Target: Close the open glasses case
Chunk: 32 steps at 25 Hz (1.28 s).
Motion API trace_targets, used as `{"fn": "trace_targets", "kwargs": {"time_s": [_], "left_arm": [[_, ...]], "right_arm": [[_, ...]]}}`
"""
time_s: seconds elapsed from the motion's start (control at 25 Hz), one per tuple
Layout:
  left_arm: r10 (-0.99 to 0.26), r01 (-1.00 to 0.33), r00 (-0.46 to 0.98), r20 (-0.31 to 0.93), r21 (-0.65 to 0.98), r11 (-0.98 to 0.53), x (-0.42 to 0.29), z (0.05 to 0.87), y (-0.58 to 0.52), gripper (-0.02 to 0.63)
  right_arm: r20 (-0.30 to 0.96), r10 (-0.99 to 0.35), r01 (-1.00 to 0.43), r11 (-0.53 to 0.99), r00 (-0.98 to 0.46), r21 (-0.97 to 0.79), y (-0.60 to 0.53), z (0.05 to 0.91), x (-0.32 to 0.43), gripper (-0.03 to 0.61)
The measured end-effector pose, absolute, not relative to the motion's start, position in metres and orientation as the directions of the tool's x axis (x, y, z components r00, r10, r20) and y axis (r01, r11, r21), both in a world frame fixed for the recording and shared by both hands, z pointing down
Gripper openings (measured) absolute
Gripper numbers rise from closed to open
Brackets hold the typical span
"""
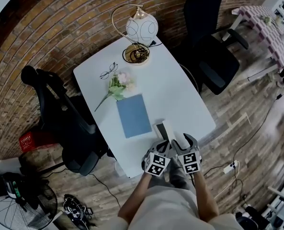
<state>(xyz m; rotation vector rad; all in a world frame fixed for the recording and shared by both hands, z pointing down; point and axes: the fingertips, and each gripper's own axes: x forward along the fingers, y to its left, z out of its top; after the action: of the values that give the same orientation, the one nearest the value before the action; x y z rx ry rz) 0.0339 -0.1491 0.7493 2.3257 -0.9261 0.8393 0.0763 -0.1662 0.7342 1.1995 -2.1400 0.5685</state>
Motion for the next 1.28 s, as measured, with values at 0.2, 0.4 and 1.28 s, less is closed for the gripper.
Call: {"fn": "trace_targets", "kwargs": {"time_s": [0.2,0.4,1.28], "left_arm": [[-0.429,-0.740,0.571,0.700,0.212,-0.638,0.030,0.752,-0.148,0.003],[-0.427,-0.747,0.560,0.710,0.210,-0.630,0.026,0.755,-0.147,0.003],[-0.410,-0.775,0.506,0.759,0.191,-0.603,0.013,0.772,-0.140,0.002]], "right_arm": [[0.691,-0.594,-0.858,0.508,-0.413,-0.076,-0.166,0.734,0.072,0.235],[0.690,-0.587,-0.851,0.518,-0.423,-0.080,-0.165,0.735,0.069,0.235],[0.694,-0.548,-0.813,0.574,-0.467,-0.095,-0.161,0.739,0.054,0.235]]}}
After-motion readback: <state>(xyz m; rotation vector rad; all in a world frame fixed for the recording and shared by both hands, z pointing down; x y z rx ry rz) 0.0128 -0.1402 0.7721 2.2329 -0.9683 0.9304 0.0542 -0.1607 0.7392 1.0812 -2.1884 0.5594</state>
